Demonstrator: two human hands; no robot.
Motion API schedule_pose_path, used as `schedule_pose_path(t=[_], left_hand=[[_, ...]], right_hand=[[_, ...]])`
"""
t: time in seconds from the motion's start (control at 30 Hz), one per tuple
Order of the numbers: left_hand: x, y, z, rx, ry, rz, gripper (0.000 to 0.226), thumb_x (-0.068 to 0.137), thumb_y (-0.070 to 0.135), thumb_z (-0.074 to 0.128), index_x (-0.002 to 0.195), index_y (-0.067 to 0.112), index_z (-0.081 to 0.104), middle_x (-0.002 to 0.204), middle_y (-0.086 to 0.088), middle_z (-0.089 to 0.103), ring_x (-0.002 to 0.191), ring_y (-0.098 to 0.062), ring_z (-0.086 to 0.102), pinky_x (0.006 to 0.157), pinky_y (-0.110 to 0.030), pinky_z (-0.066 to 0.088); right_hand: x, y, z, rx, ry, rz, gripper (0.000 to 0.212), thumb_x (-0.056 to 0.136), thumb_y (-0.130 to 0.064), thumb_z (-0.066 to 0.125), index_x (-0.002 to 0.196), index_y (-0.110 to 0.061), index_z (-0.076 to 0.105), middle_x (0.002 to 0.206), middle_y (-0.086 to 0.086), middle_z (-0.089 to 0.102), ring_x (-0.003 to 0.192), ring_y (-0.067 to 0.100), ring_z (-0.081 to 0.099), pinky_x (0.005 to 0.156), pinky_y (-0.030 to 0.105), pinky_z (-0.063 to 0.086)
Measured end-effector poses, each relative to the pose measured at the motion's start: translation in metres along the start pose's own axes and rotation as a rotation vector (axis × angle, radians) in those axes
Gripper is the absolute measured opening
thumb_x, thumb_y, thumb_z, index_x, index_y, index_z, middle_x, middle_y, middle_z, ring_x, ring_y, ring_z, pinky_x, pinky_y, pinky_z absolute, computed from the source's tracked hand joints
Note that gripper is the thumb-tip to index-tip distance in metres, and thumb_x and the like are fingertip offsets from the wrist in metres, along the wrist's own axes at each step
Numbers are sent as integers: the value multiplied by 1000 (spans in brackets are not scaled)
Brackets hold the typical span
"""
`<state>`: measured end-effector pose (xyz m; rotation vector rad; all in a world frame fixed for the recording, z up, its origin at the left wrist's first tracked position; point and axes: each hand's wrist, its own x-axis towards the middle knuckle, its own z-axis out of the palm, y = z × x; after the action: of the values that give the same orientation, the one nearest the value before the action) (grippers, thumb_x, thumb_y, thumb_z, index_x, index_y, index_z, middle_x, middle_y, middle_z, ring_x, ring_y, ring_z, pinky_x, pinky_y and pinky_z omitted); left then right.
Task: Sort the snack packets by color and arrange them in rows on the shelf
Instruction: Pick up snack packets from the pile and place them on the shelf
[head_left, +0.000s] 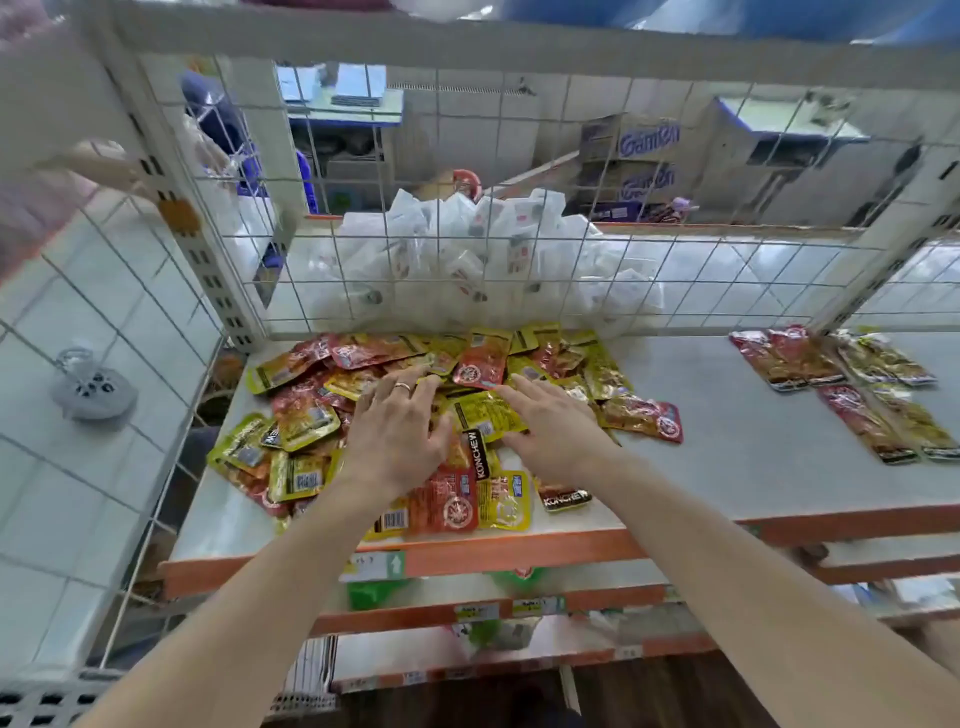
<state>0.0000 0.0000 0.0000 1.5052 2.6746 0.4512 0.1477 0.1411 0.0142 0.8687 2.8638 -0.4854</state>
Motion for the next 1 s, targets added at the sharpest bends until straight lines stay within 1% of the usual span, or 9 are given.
schedule_pose_path(t=[0.13, 0.27, 0.4, 0.57, 0.67, 0.77, 0.8, 0.9, 1.0], left_hand=[[15, 2, -2, 76, 76, -69, 40, 92, 21, 54, 130, 10, 54, 140, -9, 54, 131, -28, 46, 113, -41, 31], [29, -8, 2, 159, 104, -104, 35, 90, 16, 59, 124, 6, 55, 120, -12, 62, 114, -32, 57, 102, -42, 41], [31, -19, 13, 201, 127, -86, 35, 84, 11, 72, 117, 7, 60, 102, -12, 69, 95, -34, 64, 87, -45, 49], [28, -30, 21, 200, 246, -6, 21, 73, -2, 80, 91, 8, 76, 89, -8, 70, 82, -32, 65, 79, -43, 51], [25, -32, 19, 104, 364, 37, 15, 78, -1, 78, 89, 8, 76, 89, -6, 71, 81, -30, 66, 78, -42, 51], [20, -30, 13, -66, 454, 47, 12, 86, 3, 71, 97, 8, 70, 95, -7, 71, 89, -28, 66, 85, -41, 49], [19, -30, 10, -137, 471, 54, 12, 88, 3, 68, 98, 8, 67, 94, -7, 70, 86, -26, 65, 84, -40, 50], [16, -26, -4, -331, 503, 50, 10, 94, 2, 62, 102, 8, 60, 80, -3, 64, 60, -14, 54, 60, -33, 49], [15, -18, -22, -499, 564, -24, 7, 99, 5, 58, 104, 10, 57, 79, 6, 61, 63, -1, 58, 58, -23, 51]], right_hand=[[11, 6, -2, -65, -14, -48, 68, 98, -29, 59, 157, -29, 24, 157, 0, 34, 147, 26, 24, 116, 50, 27], [23, 7, -2, -117, 20, -75, 68, 92, -20, 64, 151, -26, 33, 146, 3, 40, 139, 28, 30, 110, 48, 32], [29, 8, 7, -113, 37, -78, 70, 90, -32, 69, 151, -26, 35, 138, 5, 42, 135, 28, 32, 108, 48, 35], [31, 14, 11, -90, 87, -68, 73, 84, -46, 70, 146, -23, 40, 135, 4, 44, 133, 26, 33, 107, 47, 35], [30, 13, 15, -42, 108, -48, 75, 83, -49, 72, 145, -22, 41, 133, 3, 42, 131, 25, 32, 107, 45, 35], [29, 14, 18, 22, 157, 2, 72, 77, -51, 77, 136, -21, 48, 129, 2, 39, 123, 23, 33, 105, 41, 35], [28, 14, 18, 48, 162, 23, 69, 76, -50, 79, 131, -21, 49, 128, 1, 40, 121, 23, 34, 103, 40, 35], [25, 14, 14, 279, 184, 100, 52, 78, -36, 82, 113, -20, 48, 114, 2, 54, 108, 24, 47, 95, 41, 42], [23, 14, 4, 561, 164, 155, 45, 87, -21, 75, 125, -16, 52, 108, 4, 62, 92, 21, 54, 80, 37, 46]])
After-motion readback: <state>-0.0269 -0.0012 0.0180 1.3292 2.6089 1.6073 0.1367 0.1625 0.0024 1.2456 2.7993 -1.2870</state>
